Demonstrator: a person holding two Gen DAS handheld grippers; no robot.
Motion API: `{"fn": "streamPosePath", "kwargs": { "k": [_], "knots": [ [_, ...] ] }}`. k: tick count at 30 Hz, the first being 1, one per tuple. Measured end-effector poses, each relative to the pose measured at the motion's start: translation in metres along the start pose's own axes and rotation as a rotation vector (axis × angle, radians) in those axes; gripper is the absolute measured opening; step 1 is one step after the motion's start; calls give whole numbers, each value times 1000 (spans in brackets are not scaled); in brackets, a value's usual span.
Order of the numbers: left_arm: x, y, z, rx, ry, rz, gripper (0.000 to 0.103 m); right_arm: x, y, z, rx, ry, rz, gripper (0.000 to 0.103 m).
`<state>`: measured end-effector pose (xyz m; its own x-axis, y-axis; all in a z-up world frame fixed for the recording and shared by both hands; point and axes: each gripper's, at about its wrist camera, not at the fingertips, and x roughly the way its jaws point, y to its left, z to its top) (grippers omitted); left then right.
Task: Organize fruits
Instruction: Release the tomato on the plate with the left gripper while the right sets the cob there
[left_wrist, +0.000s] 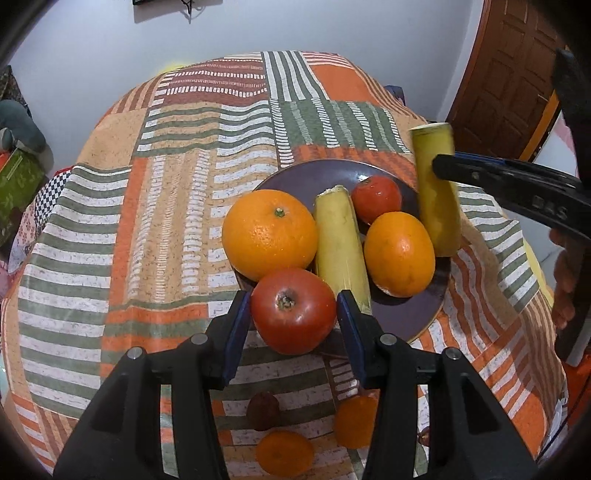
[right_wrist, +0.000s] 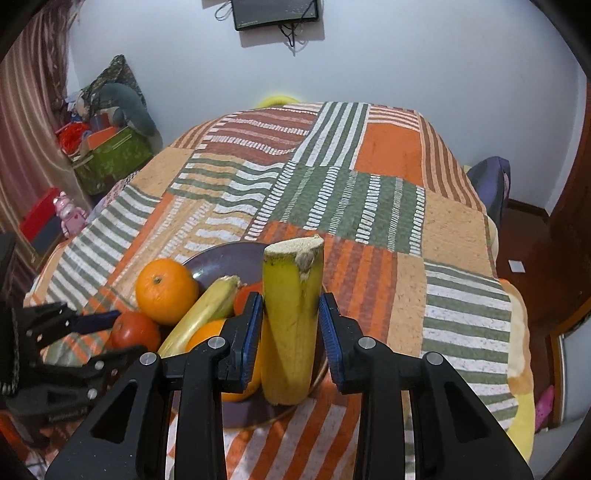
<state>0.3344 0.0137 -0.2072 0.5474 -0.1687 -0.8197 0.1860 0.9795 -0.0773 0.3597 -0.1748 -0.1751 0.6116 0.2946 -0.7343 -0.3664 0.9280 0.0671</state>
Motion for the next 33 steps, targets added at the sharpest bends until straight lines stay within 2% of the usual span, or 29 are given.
{"fn": "streamPosePath", "kwargs": {
  "k": [1,8,17,18,20,23,27,29,33],
  "knots": [
    [1,1,1,-2,2,0,48,4,-1,1,1,11,-3,21],
    [-2,0,5,-3,-14,-11,58,19,-5,-2,6,54,-5,21],
    [-29,-2,4,1,-74,9,65,-8,8,-5,-31,7,6,22],
    [-34,-1,4,1,-83,13,65,-13,10,-6,-36,-2,4,23],
    [-45,1,2,-4,-102,19,66,-22,14,-7,-44,-19,2,34],
    [-63,4,-1,-13,-133,31,68,-40,23,-11,-67,-55,-2,42],
    [-88,8,-9,-13,-167,51,69,-61,36,-19,-85,-84,18,47],
    [-102,9,-16,-15,-185,60,71,-68,43,-23,-88,-96,27,53],
    [-124,12,-29,-19,-216,78,78,-80,57,-34,-105,-105,45,55]
  ]
}}
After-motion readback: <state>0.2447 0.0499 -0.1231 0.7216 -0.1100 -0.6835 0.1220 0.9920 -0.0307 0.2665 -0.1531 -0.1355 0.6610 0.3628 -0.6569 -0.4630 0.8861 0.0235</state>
